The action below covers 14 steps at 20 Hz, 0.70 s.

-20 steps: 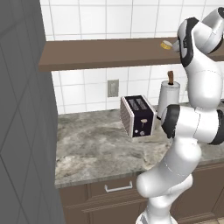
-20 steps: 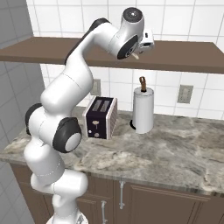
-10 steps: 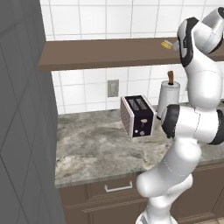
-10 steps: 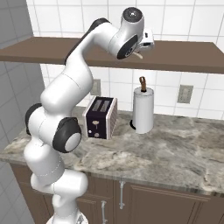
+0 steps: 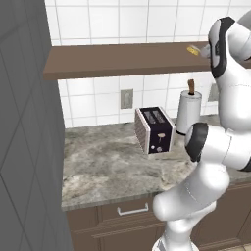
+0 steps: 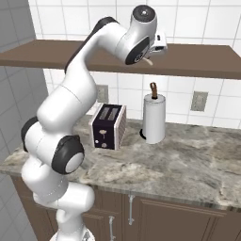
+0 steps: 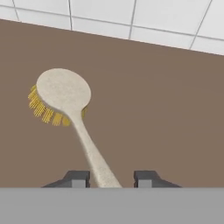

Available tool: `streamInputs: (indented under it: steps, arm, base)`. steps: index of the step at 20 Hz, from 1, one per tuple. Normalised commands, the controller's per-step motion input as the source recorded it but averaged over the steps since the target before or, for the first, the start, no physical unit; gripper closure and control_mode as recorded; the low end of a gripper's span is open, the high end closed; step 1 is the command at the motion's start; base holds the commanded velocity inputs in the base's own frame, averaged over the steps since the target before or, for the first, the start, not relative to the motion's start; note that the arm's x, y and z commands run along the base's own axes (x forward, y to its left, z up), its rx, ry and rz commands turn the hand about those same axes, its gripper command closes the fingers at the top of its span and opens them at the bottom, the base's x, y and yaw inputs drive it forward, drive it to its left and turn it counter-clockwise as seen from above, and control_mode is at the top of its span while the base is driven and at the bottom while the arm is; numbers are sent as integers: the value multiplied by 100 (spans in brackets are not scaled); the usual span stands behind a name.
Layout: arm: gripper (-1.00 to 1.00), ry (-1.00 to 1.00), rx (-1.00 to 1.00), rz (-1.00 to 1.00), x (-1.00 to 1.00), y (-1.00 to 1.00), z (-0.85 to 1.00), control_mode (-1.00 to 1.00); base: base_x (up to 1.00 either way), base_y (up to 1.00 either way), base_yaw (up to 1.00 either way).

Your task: Open the cabinet. Pick the dish brush and place it next to the sink. Then close the cabinet.

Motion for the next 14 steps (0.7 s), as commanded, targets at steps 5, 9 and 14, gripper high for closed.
streamInputs:
  steps: [5, 9, 14]
  arm:
    - [100, 0, 0, 0, -78, 0, 0, -100]
    - [100, 0, 0, 0, -78, 2, 0, -100]
    - [100, 0, 0, 0, -83, 7, 0, -100]
  base:
    - [0, 0, 0]
    - [0, 0, 0]
    - [0, 0, 0]
